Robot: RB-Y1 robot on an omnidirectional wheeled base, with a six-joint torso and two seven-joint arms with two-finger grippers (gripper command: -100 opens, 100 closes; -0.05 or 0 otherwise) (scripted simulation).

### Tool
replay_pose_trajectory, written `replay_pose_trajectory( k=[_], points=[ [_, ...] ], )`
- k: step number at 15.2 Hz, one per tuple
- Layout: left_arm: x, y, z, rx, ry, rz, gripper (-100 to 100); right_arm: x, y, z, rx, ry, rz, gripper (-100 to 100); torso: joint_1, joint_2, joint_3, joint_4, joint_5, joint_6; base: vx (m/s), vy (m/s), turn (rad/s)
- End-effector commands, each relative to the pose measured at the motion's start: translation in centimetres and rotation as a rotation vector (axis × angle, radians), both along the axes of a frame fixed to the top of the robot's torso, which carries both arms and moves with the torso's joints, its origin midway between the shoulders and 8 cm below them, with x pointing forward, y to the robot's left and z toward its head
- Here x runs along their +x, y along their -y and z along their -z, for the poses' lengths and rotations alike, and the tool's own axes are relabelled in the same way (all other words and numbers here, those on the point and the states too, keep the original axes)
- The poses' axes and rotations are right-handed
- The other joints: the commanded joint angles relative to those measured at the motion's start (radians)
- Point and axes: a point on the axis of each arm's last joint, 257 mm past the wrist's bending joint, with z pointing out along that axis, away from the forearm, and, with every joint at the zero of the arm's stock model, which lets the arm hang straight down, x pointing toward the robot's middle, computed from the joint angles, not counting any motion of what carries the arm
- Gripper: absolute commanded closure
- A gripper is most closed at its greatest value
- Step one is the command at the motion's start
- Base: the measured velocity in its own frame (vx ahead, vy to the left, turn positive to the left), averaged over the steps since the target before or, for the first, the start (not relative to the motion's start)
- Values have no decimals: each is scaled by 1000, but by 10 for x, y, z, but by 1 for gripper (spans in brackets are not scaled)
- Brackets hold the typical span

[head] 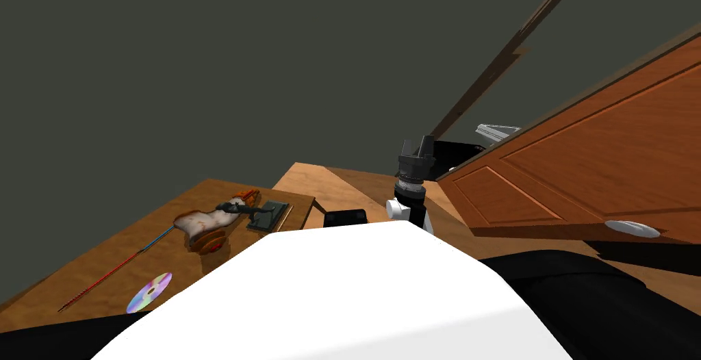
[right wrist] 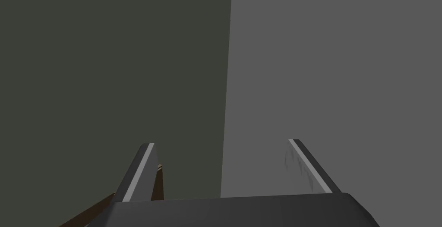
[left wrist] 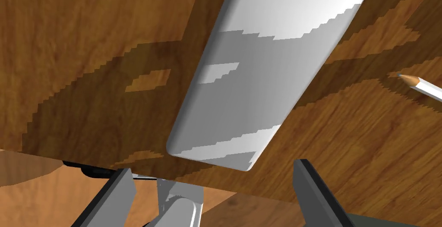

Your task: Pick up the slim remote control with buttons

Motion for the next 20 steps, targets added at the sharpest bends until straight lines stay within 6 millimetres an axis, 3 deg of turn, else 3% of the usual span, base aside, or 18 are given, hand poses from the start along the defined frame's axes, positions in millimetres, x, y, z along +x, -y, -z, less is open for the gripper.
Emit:
replay_pose_trajectory(
  k=[1,4,5,8,10,12,16,20],
  points=[
    [-15,-16,0,37,-25,39,-100,0,0,0,0,0,0,0,0,0,0,0,0,0,11,7,-199],
    [-15,-16,0,42,-23,55,-100,0,0,0,0,0,0,0,1,0,0,0,0,1,9,24,-128],
    [-29,-31,0,75,-44,103,-100,0,0,0,0,0,0,0,0,0,0,0,0,0,8,19,-183],
    [-41,-42,0,102,-65,145,-100,0,0,0,0,0,0,0,1,-1,0,0,0,1,17,40,-219],
    [-63,-58,-1,139,-101,212,-100,0,0,0,0,0,0,0,2,-1,-1,0,0,1,23,54,-290],
    [-63,-59,-1,139,-101,213,-100,0,0,0,0,0,0,0,4,-2,-1,0,1,1,15,57,-144],
    [-87,-59,5,150,-136,280,-100,0,0,0,0,0,0,0,2,-1,0,0,0,1,8,43,-174],
    [-83,-54,16,148,-132,263,-100,0,0,0,0,0,0,0,0,0,0,0,0,0,-13,27,-68]
  ],
)
